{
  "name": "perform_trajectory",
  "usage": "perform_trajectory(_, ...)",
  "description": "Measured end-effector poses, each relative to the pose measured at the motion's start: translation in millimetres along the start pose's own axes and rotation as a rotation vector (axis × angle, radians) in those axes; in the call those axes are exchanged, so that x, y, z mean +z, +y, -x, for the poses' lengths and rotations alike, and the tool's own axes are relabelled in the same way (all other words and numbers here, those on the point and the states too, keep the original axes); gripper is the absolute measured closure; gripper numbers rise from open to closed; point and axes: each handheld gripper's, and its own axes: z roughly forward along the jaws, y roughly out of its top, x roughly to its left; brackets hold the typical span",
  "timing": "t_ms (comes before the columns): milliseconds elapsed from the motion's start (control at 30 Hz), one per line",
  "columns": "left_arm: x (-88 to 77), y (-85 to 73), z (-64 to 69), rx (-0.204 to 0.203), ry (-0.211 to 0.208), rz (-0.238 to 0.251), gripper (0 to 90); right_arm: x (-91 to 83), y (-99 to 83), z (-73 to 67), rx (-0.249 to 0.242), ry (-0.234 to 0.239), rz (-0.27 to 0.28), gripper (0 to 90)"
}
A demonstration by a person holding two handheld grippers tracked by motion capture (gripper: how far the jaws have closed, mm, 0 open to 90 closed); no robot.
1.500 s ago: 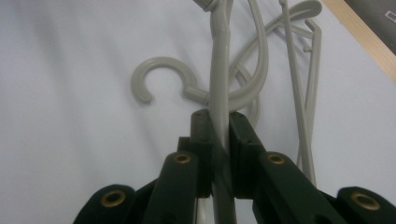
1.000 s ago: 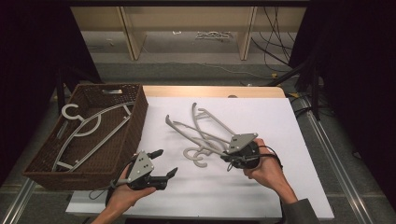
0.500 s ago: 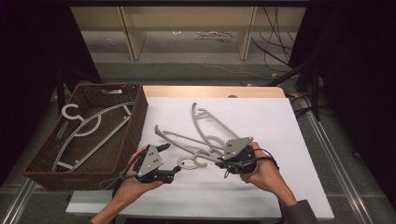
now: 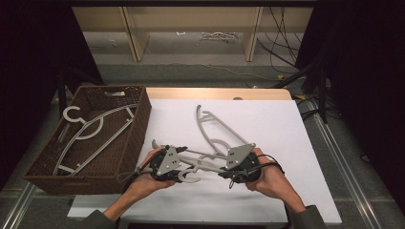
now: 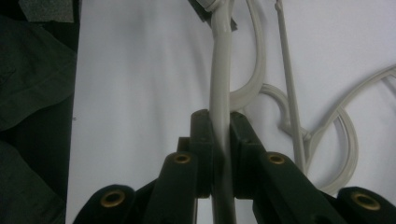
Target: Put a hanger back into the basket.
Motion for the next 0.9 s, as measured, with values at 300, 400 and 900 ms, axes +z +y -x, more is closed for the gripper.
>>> perform_trajectory(300,-2.6,11.1,0.8,0.173,-0.082,-0.090,65.4,-1.3,0.2,-0.1,-0.015,0.020,0.009,82.3)
perform_trajectory(400,-4.6,14.6,-0.1,0.208,-0.084,-0.094,68.8,-2.4,-1.0,1.5,-0.020,0.020,0.022,81.5)
perform_trajectory(900,-0.4,37.5,-6.1,0.091,-0.103,-0.132,78.4,-16.6,-8.5,19.5,0.216,-0.210,0.135,43.8)
